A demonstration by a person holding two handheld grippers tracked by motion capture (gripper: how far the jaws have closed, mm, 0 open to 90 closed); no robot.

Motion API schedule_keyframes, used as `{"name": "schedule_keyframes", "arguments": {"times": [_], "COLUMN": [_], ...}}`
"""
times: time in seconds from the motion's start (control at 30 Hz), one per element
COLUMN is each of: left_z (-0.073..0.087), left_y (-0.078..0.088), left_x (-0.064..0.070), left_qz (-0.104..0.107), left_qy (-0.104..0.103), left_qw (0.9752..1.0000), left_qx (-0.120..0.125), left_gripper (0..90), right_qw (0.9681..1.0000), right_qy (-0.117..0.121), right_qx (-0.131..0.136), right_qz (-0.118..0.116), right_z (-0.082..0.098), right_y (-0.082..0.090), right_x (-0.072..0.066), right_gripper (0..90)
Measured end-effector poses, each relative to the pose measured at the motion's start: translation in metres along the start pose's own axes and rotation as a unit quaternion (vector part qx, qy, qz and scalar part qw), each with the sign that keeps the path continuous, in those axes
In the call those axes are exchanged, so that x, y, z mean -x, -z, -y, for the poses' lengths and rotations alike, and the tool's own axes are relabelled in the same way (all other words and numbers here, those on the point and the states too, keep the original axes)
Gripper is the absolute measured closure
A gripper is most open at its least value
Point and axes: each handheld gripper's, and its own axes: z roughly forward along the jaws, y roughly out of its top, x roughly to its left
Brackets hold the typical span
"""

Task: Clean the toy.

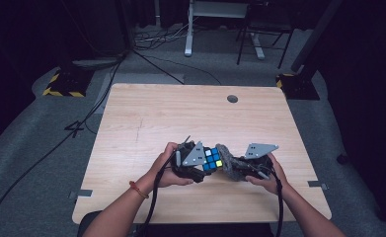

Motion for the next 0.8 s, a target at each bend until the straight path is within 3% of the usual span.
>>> {"name": "schedule_keyframes", "arguments": {"times": [0.27,0.53,0.8], "left_z": [0.003,0.013,0.02], "left_y": [0.002,0.007,0.006], "left_x": [-0.006,-0.02,-0.025], "left_qz": [-0.01,-0.025,-0.021], "left_qy": [0.001,0.021,0.022], "left_qw": [0.9998,0.9989,0.9975], "left_qx": [-0.018,-0.033,-0.064], "left_gripper": [33.5,33.5,33.5], "right_qw": [0.9999,0.9992,0.9988], "right_qy": [-0.003,-0.006,0.002], "right_qx": [-0.001,0.009,0.006], "right_qz": [0.017,0.038,0.048], "right_z": [0.001,-0.001,-0.005], "right_y": [0.007,0.02,0.026], "right_x": [0.008,0.016,0.018], "right_gripper": [76.3,76.1,76.0]}}
